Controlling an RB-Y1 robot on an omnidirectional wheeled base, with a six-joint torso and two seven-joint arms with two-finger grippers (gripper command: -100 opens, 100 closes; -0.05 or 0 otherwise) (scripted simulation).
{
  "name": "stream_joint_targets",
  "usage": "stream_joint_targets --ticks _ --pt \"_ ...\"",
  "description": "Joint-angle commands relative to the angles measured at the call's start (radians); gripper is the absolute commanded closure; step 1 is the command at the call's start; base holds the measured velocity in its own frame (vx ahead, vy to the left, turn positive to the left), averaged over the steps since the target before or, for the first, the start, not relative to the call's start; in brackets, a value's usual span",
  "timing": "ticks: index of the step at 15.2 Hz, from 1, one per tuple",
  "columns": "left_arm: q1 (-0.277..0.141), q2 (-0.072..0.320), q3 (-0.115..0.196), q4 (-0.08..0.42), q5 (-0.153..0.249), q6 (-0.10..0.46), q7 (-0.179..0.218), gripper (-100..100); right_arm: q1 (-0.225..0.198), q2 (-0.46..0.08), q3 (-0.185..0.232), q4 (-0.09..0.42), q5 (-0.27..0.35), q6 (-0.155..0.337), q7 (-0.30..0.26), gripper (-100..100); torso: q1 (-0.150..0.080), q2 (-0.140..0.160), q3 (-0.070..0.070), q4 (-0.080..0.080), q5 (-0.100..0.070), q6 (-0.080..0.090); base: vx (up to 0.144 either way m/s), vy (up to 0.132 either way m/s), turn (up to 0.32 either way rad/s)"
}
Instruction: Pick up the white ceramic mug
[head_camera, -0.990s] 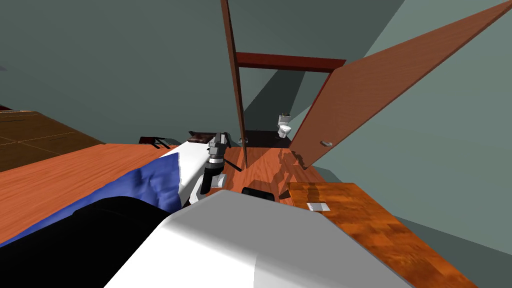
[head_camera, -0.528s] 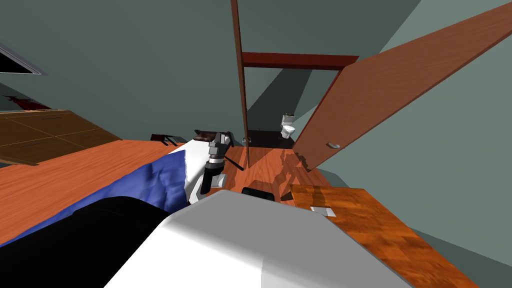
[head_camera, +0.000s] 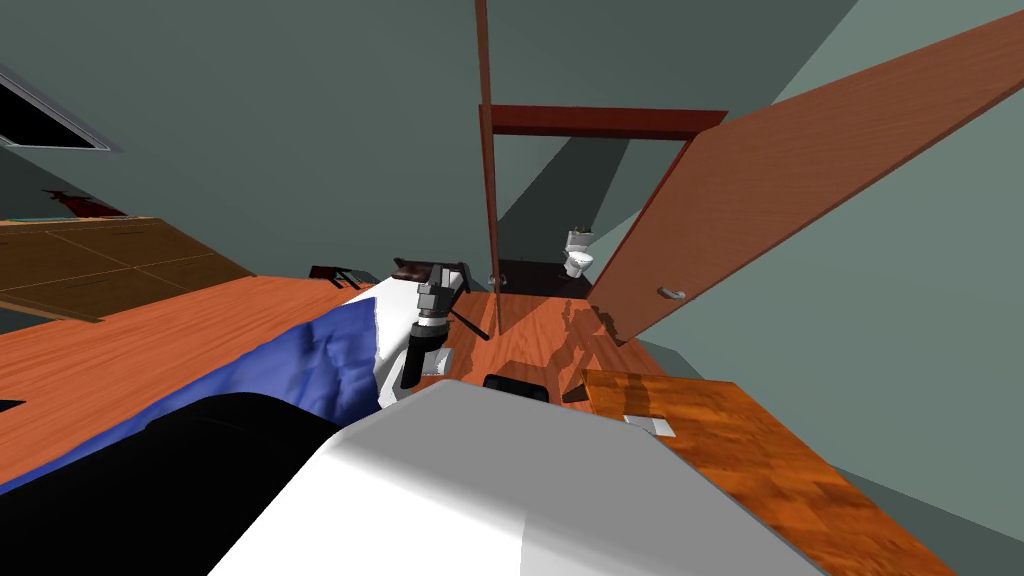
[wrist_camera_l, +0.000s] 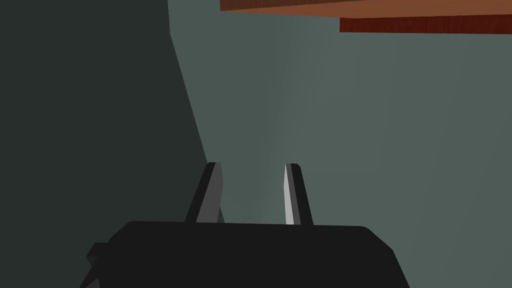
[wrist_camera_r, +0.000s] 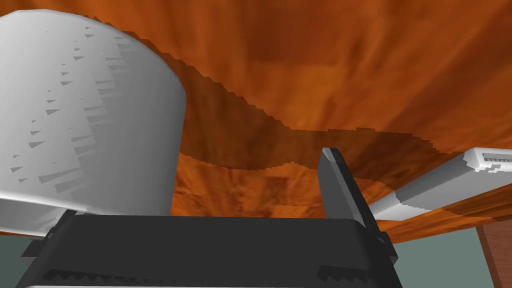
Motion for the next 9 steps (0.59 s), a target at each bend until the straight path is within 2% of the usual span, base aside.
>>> stream_joint_targets --ticks 1,2,3,5,9 --pt "0.0 0.0 0.0 0.0 0.0 0.0 0.0 0 -0.035 0.015 -0.031 0.035 0.011 0.004 0.025 -100 0.0 0.0 0.0 0.0 0.0 0.0 -0.038 0.017 0.035" --pt "0.0 0.0 0.0 0.0 0.0 0.0 0.0 0 -0.053 0.021 -0.046 0.051 0.016 0.007 0.037 -100 0.0 0.0 0.0 0.0 0.0 0.0 -0.045 0.023 0.05" --pt "0.0 0.0 0.0 0.0 0.0 0.0 0.0 0 -0.053 0.021 -0.046 0.041 0.016 0.007 0.037 -100 0.0 0.001 0.0 0.0 0.0 0.0 -0.045 0.017 0.028" --pt "0.0 0.0 0.0 0.0 0.0 0.0 0.0 0 -0.087 0.035 -0.076 0.083 0.024 0.013 0.06 -100 0.0 0.0 0.001 0.001 -0.002 -0.001 -0.03 0.013 0.027" --pt "0.0 0.0 0.0 0.0 0.0 0.0 0.0 0 -0.087 0.035 -0.076 0.083 0.024 0.013 0.06 -100 -0.002 -0.003 -0.001 0.001 -0.003 -0.002 -0.006 0.002 0.003"
